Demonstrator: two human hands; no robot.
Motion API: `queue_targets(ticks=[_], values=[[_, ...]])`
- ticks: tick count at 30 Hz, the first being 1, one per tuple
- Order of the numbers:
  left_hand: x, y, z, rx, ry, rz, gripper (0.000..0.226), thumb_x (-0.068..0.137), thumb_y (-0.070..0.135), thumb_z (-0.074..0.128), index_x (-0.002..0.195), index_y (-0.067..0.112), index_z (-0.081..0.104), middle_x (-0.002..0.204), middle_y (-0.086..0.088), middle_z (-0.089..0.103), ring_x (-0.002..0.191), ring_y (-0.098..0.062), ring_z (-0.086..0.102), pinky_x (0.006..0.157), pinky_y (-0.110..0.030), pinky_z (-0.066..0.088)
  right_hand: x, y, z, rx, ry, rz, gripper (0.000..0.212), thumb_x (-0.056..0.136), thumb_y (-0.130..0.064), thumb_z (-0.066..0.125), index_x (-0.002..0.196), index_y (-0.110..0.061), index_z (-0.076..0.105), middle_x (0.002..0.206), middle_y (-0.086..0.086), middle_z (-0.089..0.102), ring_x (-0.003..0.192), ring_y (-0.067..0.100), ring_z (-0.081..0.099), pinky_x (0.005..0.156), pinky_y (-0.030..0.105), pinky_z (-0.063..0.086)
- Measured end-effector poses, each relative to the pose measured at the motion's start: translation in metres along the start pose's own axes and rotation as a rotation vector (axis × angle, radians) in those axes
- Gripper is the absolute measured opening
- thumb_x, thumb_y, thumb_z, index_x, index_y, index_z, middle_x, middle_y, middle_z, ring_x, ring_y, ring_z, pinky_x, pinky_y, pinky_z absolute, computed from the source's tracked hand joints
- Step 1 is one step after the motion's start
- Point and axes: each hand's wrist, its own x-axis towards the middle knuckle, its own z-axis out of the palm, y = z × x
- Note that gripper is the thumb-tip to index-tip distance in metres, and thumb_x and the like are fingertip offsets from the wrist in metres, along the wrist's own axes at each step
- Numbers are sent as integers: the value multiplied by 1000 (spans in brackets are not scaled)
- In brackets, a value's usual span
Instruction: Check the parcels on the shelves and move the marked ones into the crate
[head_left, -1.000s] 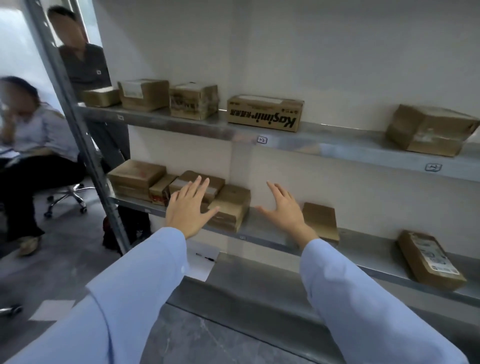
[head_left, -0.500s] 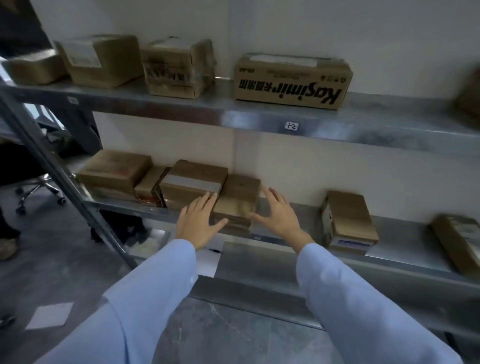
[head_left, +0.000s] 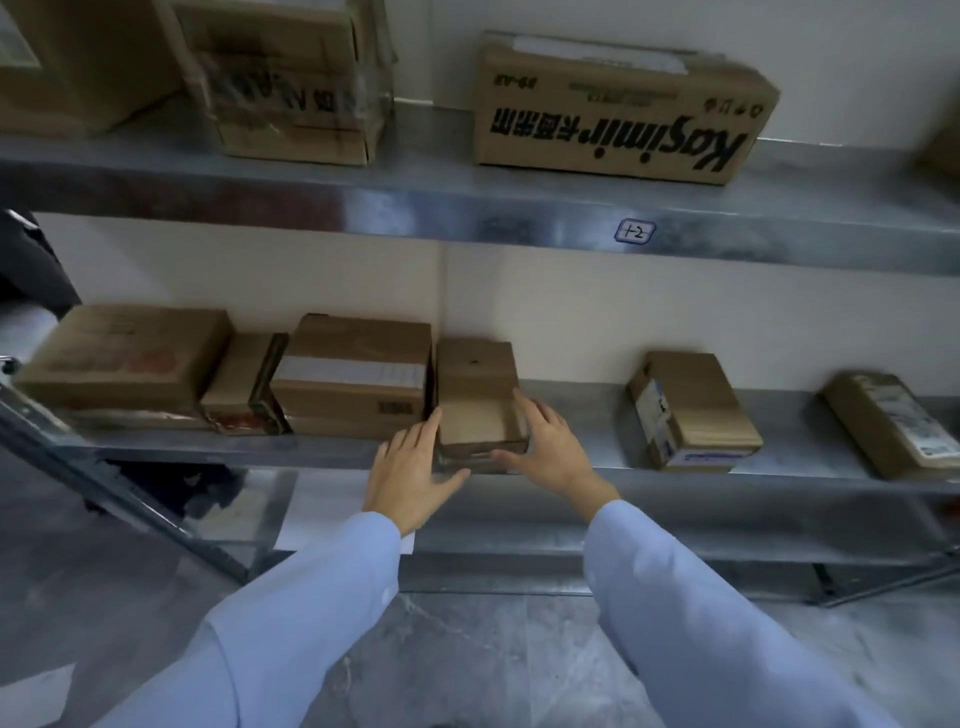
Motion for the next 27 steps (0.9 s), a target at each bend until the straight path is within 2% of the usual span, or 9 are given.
queue_targets(ticks=[4, 7, 11, 13, 15, 19, 23, 27], values=[[9, 4, 0, -166, -58, -33, 95, 86, 53, 64, 156, 23, 9, 159, 0, 25, 143, -22, 30, 113, -41, 34, 9, 6, -3, 41, -15, 34, 100, 81, -44, 75, 157, -31, 11, 156, 4, 32, 144, 28, 25, 112, 44, 32], [17, 5, -2, -288, -97, -74, 98, 85, 46, 70, 156, 24, 6, 161, 0, 20, 143, -24, 31, 113, -43, 35, 15, 6, -4, 90, -33, 21, 105, 78, -38, 80, 157, -27, 11, 155, 3, 35, 144, 27, 28, 114, 43, 33], [28, 1, 0, -421, -130, -107, 99, 85, 34, 74, 156, 24, 5, 160, -2, 24, 144, -24, 29, 116, -42, 28, 17, 6, -3, 233, -52, 16, 104, 76, -23, 84, 156, -22, 17, 149, 3, 43, 139, 25, 39, 112, 43, 37], [31, 1, 3, -491, -139, -126, 98, 85, 29, 74, 156, 23, 7, 158, -3, 28, 143, -24, 30, 116, -40, 27, 16, 7, 0, 279, -68, 41, 103, 77, -20, 83, 156, -20, 17, 146, 4, 47, 135, 23, 44, 109, 37, 40], [32, 2, 5, -519, -133, -141, 98, 84, 29, 75, 156, 22, 9, 156, -3, 32, 142, -24, 32, 117, -42, 29, 15, 7, 1, 296, -83, 47, 101, 79, -20, 82, 156, -19, 16, 147, 6, 46, 135, 22, 44, 109, 33, 40], [31, 8, 2, -560, -106, -130, 95, 83, 31, 76, 155, 24, 14, 154, -1, 34, 141, -22, 33, 116, -45, 31, 10, 10, -2, 334, -50, 34, 98, 80, -24, 81, 155, -21, 19, 149, 6, 43, 136, 24, 42, 111, 36, 39], [30, 18, -9, -577, -41, -81, 90, 84, 34, 74, 154, 25, 18, 156, 0, 32, 142, -21, 31, 115, -49, 32, 2, 8, -15, 414, -2, 4, 94, 82, -26, 80, 155, -20, 21, 150, 4, 41, 136, 22, 41, 110, 33, 38], [30, 32, -24, -618, 17, -59, 86, 82, 28, 77, 151, 27, 25, 153, 2, 35, 140, -21, 34, 114, -48, 34, -7, 0, -34, 480, 99, -21, 95, 78, -28, 82, 154, -22, 25, 149, 4, 42, 135, 21, 42, 108, 32, 40]])
